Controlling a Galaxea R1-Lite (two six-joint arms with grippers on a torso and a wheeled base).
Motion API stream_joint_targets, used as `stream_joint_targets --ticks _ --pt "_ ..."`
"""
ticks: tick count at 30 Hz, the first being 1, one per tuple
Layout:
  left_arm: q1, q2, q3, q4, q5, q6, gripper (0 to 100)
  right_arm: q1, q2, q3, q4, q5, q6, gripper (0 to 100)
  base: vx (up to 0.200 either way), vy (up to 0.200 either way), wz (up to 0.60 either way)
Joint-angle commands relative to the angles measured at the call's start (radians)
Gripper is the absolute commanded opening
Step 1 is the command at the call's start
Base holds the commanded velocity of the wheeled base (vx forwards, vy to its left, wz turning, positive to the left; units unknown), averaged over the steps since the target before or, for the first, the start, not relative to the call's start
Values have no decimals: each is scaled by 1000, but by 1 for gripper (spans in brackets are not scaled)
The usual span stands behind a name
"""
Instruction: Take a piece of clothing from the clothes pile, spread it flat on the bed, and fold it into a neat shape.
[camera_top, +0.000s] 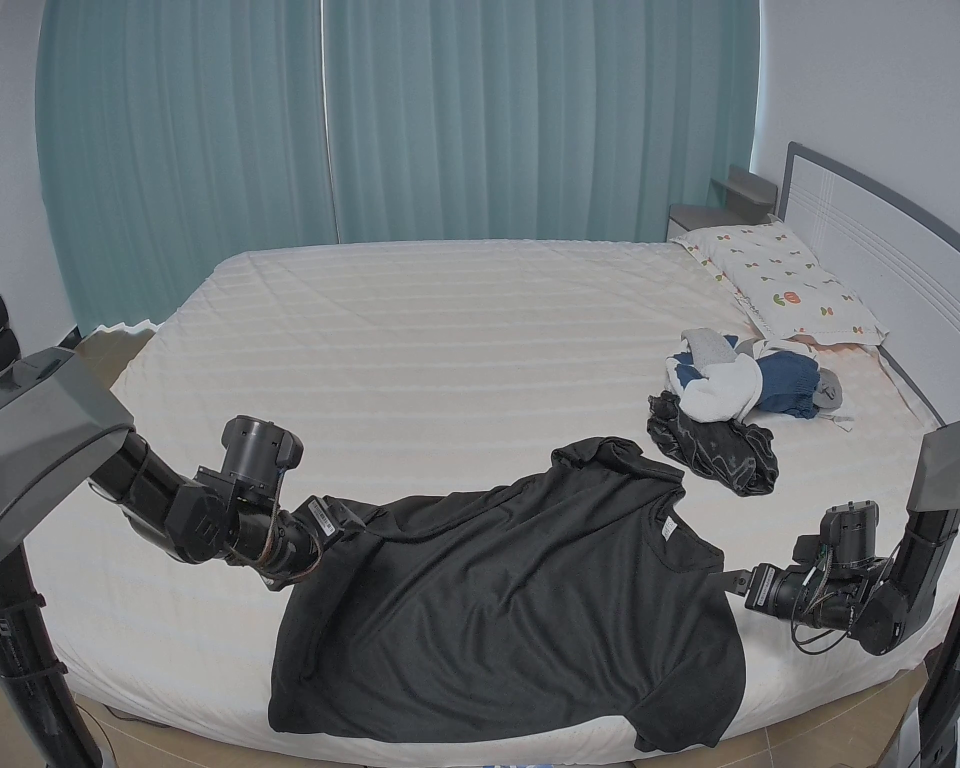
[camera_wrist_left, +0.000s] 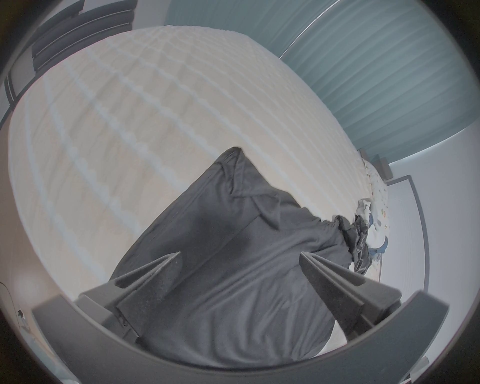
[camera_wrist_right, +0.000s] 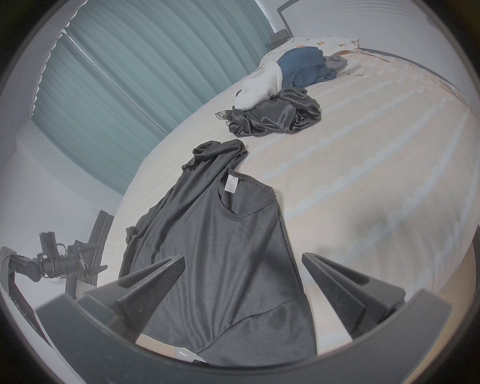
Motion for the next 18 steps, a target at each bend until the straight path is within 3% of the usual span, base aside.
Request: stream_joint_targets --ticks 1,8,18 --pt "-2 145 -143 5 6 0 100 14 3 2 0 1 20 100 0 0 0" --pt "7 304 -332 8 25 6 100 14 16 -3 -1 1 29 100 0 0 0" --pt "4 384 -444 9 45 6 100 14 16 -7 -1 -1 34 100 0 0 0"
